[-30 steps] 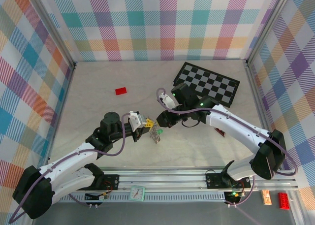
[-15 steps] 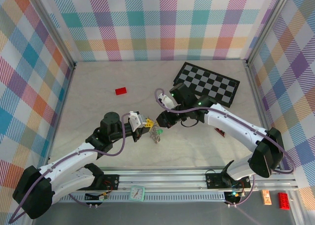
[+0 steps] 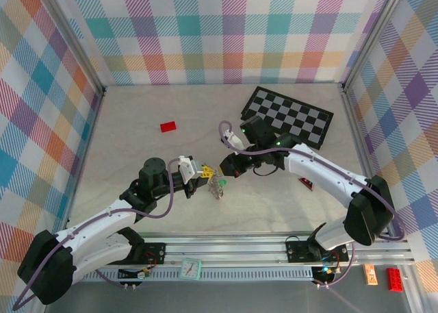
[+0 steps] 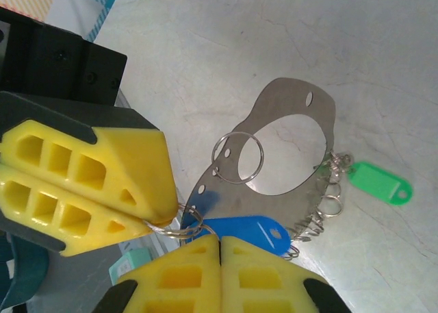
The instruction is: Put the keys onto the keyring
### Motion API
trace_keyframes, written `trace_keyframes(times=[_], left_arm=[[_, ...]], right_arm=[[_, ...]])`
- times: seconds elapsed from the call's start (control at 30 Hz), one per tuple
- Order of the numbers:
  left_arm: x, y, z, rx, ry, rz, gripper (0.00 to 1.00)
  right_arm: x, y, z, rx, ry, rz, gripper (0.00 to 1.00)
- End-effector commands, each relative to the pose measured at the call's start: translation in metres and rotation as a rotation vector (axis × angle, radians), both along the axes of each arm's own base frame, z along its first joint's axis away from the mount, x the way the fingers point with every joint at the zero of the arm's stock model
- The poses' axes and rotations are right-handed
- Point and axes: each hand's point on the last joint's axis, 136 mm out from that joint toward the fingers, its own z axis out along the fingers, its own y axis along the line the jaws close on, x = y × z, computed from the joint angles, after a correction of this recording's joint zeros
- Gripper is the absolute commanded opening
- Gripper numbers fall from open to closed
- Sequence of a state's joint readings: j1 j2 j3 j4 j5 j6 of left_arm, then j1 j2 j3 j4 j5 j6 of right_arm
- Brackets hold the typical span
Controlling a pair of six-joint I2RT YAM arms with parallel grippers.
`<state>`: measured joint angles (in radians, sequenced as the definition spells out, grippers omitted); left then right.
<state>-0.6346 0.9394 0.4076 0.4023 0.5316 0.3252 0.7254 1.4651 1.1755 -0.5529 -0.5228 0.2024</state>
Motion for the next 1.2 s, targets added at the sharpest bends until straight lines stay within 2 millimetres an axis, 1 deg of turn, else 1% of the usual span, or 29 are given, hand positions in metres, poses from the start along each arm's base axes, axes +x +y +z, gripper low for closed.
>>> trace_keyframes(times=[0.0, 0.1, 0.2, 0.27, 0.3, 0.4, 0.43, 0.5, 0.57, 0.63, 0.73, 0.97, 1.17], left_arm=[[-0.008, -0.006, 0.028, -0.081, -0.081, -0.044, 0.00], [-0.007, -0.006, 0.026, -0.076, -0.079, -0.041, 0.00], [-0.007, -0.006, 0.025, -0.075, -0.078, -0.044, 0.00], [-0.007, -0.006, 0.026, -0.081, -0.079, -0.043, 0.00], [-0.008, -0.006, 0.026, -0.083, -0.079, -0.045, 0.00], [-0.008, -0.006, 0.027, -0.097, -0.075, -0.047, 0.00], [-0.009, -0.007, 0.027, -0.101, -0.072, -0.049, 0.00], [-0.009, -0.007, 0.028, -0.112, -0.068, -0.055, 0.00], [-0.010, -0.008, 0.028, -0.122, -0.062, -0.059, 0.00], [-0.010, -0.009, 0.028, -0.129, -0.059, -0.064, 0.00], [-0.011, -0.009, 0.028, -0.139, -0.056, -0.071, 0.00], [-0.012, -0.011, 0.027, -0.148, -0.046, -0.082, 0.00], [-0.012, -0.012, 0.027, -0.152, -0.045, -0.087, 0.00]], right_arm=[[-0.002, 0.006, -0.007, 0.038, 0.043, 0.026, 0.00], [-0.003, 0.006, 0.000, 0.065, 0.018, 0.031, 0.00], [0.000, 0.002, 0.003, 0.063, -0.013, 0.024, 0.15], [0.005, -0.003, 0.005, 0.059, -0.067, 0.015, 0.22], [0.007, -0.006, 0.006, 0.059, -0.111, 0.014, 0.26], [0.016, -0.012, 0.017, 0.087, -0.302, 0.033, 0.30], [0.016, -0.012, 0.022, 0.110, -0.372, 0.059, 0.31], [0.010, -0.010, 0.028, 0.165, -0.497, 0.142, 0.34], [-0.003, -0.006, 0.033, 0.236, -0.588, 0.252, 0.36], [-0.012, -0.003, 0.037, 0.292, -0.664, 0.336, 0.37], [-0.018, 0.000, 0.036, 0.326, -0.704, 0.407, 0.36], [-0.015, 0.006, 0.027, 0.339, -0.718, 0.432, 0.32], [-0.017, 0.008, 0.019, 0.351, -0.697, 0.452, 0.26]])
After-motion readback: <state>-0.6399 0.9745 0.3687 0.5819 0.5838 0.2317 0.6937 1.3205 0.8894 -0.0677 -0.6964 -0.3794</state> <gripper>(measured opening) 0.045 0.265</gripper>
